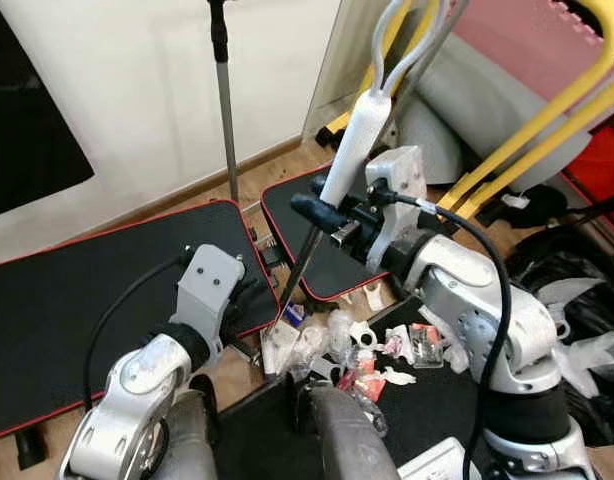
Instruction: Sweep floor
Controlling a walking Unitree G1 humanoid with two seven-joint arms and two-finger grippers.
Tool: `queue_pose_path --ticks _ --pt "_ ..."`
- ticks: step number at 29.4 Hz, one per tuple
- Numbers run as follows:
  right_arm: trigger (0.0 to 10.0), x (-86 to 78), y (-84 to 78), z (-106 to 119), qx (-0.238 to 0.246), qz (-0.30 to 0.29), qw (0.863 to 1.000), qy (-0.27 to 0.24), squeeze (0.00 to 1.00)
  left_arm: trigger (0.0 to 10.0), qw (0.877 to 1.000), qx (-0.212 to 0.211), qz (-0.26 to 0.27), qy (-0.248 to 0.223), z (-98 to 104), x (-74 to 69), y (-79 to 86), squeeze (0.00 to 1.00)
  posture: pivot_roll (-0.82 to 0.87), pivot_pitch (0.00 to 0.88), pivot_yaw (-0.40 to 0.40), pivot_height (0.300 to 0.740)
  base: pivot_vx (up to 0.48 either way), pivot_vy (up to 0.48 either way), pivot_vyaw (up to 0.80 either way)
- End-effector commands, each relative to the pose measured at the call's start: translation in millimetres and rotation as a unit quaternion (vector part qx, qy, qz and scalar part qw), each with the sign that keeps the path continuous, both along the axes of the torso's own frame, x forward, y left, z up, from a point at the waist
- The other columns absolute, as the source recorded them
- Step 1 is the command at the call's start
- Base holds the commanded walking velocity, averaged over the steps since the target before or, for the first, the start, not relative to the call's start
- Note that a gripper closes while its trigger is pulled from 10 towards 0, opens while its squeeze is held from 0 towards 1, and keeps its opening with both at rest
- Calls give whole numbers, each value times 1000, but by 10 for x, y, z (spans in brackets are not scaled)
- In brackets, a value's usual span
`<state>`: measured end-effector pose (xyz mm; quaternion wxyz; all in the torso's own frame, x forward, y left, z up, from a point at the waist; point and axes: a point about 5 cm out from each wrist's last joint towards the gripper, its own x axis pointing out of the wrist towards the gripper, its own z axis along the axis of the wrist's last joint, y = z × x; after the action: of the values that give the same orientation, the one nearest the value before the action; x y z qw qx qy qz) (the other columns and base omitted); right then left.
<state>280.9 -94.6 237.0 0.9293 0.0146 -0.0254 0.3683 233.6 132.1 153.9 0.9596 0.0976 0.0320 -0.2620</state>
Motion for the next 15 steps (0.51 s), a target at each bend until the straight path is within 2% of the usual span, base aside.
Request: queue_pose_path --ticks 1,15 --pt "10000 -27 25 -20 10 13 1000 1 0 10000 1000 0 -4 21 -95 -39 -25 0 -132 246 -171 740 -277 0 0" --pt "10000 8 -6 -12 14 -7 1000 -3 0 10000 1000 -3 -3 21 -91 -34 -26 0 -133 248 -169 740 -277 0 0"
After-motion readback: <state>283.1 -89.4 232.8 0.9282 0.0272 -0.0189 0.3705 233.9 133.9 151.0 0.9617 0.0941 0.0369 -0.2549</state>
